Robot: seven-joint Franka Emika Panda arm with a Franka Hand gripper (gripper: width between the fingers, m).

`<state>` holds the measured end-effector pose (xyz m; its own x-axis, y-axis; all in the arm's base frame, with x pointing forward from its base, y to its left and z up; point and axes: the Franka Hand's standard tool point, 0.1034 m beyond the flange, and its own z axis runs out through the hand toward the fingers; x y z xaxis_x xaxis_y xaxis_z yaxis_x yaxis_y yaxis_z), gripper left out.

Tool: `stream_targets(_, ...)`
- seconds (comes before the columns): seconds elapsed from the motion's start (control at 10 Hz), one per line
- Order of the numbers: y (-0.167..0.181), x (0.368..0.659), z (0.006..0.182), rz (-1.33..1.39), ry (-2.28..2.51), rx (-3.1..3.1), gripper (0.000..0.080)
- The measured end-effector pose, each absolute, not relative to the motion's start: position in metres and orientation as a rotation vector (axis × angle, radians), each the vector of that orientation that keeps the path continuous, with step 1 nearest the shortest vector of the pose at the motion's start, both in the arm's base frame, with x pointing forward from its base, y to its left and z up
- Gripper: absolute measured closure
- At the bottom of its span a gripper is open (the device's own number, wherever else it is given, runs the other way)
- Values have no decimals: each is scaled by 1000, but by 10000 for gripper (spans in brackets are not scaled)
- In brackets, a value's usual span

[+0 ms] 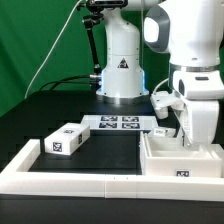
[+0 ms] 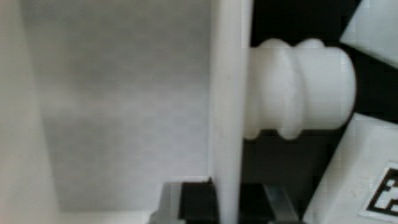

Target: Assemble cabinet

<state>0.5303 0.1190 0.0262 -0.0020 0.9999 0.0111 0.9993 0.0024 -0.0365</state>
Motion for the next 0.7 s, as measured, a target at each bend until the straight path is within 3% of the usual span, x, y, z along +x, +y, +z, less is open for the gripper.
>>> stream_targets(0.4,126,532,25,17,-2189,-2203,765)
stream_targets(0.5,126,532,25,18,-2188,-2205,667)
stream_targets(0.6,126,532,25,18,-2187,-2205,476)
stream_targets(0.7,126,532,25,18,-2187,-2205,476)
